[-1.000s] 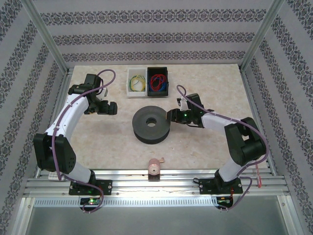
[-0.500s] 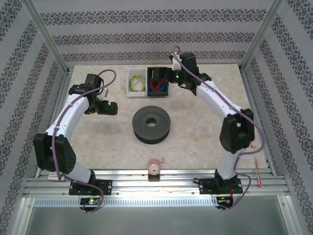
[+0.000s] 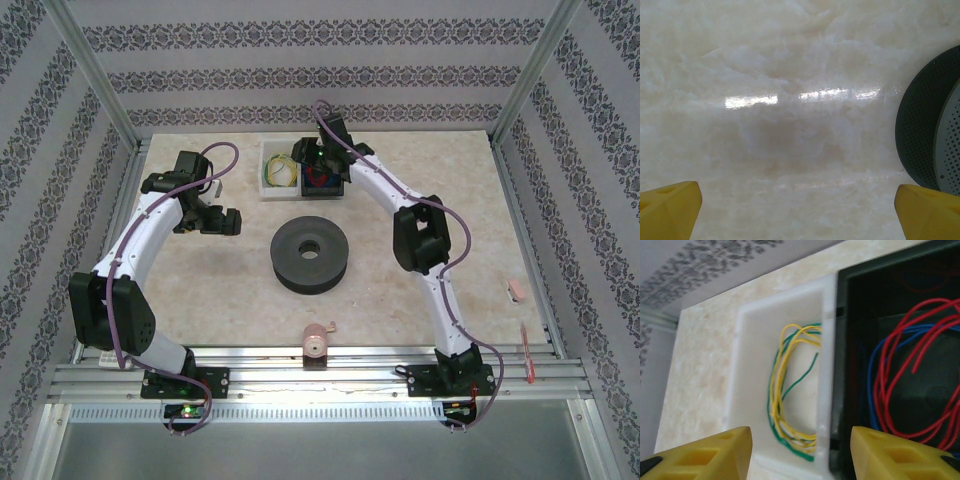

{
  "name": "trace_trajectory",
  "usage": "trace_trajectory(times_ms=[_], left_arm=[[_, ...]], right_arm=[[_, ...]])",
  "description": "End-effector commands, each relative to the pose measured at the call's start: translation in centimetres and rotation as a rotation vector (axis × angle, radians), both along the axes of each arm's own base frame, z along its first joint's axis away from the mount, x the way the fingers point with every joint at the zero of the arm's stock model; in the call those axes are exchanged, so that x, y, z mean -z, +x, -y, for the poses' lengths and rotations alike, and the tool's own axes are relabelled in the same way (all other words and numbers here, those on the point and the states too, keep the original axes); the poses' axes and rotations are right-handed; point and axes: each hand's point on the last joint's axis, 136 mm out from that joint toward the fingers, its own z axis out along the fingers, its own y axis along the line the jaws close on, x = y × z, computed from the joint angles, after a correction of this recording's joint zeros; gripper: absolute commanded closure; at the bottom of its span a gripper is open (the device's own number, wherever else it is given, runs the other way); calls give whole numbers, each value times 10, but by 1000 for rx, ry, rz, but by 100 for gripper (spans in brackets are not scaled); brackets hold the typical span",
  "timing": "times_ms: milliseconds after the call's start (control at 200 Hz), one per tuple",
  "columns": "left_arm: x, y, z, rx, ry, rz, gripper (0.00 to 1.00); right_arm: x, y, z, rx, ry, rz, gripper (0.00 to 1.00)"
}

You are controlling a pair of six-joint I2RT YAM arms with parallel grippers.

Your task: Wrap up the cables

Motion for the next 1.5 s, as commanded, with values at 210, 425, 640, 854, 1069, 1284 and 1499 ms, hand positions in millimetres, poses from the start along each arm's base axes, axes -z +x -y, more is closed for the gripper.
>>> trace_trajectory(times_ms=[210,425,640,854,1069,1284,1499], left_arm=[[4,-3,1,29,18,-25,1],[6,-2,2,31,16,-30,1],[7,-2,2,32,15,-31,1],[6,-2,2,32,15,-30,1],[6,-2,3,35,12,-30,1],[5,-3,2,35,17,-29,1],[4,-4,2,38,18,-32,1]], right_arm=[[21,22,26,202,-103,-41,50],[42,24,31,229,-143,-76,59],[50,30,38,265,-158,-82,63],[60,34,40,275,-160,-98,67],[73,36,42,293,-167,-111,69],[77,40,42,313,-161,-99,74],[73,44,40,319,-156,-75,82]])
